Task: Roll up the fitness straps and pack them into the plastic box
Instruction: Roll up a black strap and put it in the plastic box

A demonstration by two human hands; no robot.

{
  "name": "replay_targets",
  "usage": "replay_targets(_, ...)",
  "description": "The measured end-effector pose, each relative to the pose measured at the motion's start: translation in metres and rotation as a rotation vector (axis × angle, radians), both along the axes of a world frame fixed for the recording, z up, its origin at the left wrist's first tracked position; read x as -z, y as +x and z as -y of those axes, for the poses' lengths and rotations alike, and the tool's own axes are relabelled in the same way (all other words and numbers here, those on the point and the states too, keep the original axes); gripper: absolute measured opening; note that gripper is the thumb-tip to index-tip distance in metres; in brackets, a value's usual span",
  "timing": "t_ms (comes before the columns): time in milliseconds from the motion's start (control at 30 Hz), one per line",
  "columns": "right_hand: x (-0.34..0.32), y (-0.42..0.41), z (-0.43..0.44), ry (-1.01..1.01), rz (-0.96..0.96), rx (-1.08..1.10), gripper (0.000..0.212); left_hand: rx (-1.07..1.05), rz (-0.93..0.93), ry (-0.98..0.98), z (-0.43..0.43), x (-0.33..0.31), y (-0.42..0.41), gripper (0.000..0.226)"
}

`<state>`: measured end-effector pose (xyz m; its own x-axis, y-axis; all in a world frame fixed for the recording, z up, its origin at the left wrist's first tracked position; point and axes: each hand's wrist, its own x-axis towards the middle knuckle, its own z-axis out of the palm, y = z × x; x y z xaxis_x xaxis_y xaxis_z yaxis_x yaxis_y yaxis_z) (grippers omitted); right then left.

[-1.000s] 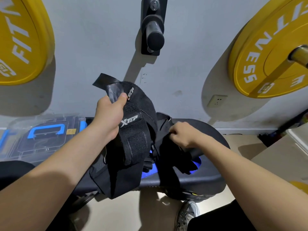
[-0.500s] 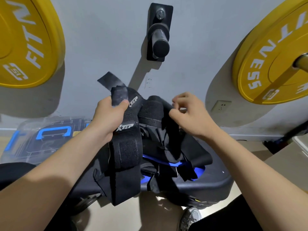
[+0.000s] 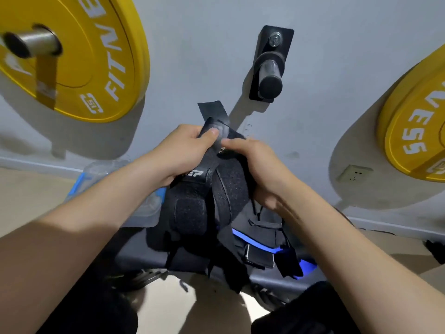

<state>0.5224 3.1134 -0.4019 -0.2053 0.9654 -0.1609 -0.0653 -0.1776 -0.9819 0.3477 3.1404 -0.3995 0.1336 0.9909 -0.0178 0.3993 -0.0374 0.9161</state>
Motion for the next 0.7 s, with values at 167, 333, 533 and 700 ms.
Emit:
replay_targets(167, -0.007, -0.021, -0.011, -0.064, 0.031, -0.027, 0.016, -0.021, -0.115, -0.026, 0.005, -0.005, -0.033, 0.069)
replay_targets(333, -0.005, -0.033, -0.012, -0.041, 0.119, -0.078, 0.017, 0.023, -0.164, -0.047, 0.015, 0.009, -0.055, 0.072)
replay_targets(533, -0.002, -0.034, -0.009, -0.065, 0.01, -0.081, 0.03, -0.001, -0.029, 0.024, -0.008, -0.003, -0.065, 0.065)
replay_targets(700, 0.0, -0.031, 0.003, 0.293, 0.568, 0.342, 0.033, 0.123, -0.117, 0.055, -0.014, 0.001, -0.048, 0.072)
